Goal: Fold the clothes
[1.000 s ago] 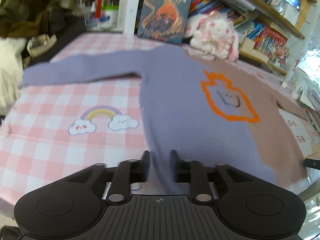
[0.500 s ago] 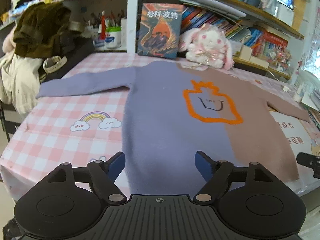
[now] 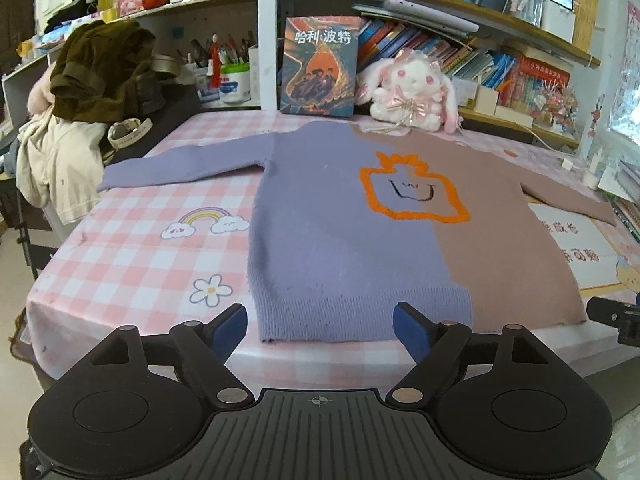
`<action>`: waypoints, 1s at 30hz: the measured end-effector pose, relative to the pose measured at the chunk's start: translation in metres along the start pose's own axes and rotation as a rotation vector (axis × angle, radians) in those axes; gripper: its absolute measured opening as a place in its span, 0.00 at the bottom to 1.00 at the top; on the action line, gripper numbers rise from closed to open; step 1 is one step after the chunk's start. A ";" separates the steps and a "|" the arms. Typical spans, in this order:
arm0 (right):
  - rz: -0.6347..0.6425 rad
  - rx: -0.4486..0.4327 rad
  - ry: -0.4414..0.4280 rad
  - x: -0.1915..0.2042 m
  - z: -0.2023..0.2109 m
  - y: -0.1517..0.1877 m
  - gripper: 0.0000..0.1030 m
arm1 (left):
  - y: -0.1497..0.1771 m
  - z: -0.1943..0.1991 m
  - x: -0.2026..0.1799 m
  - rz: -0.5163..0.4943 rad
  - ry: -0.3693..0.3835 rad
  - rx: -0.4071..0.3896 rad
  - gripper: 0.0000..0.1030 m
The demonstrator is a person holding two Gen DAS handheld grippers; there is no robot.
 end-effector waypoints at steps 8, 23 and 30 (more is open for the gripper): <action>-0.026 0.009 0.023 0.004 0.000 0.003 0.90 | 0.000 -0.005 0.006 -0.040 0.015 0.010 0.82; -0.088 0.009 0.170 0.077 -0.012 -0.021 0.95 | -0.047 -0.056 0.094 -0.078 0.141 0.020 0.84; -0.102 0.031 0.199 0.130 -0.025 -0.028 0.95 | -0.068 -0.082 0.158 -0.018 0.131 0.034 0.84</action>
Point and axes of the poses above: each gripper's, at about its wrist camera, not at the fingertips, and z roughly against the way its jaws point, x to its left, y to its underside, the point moved 9 cm from there along -z, roughly the way its jaws point, and after that the axes turned 7 degrees about y, right-handed, at the moved point
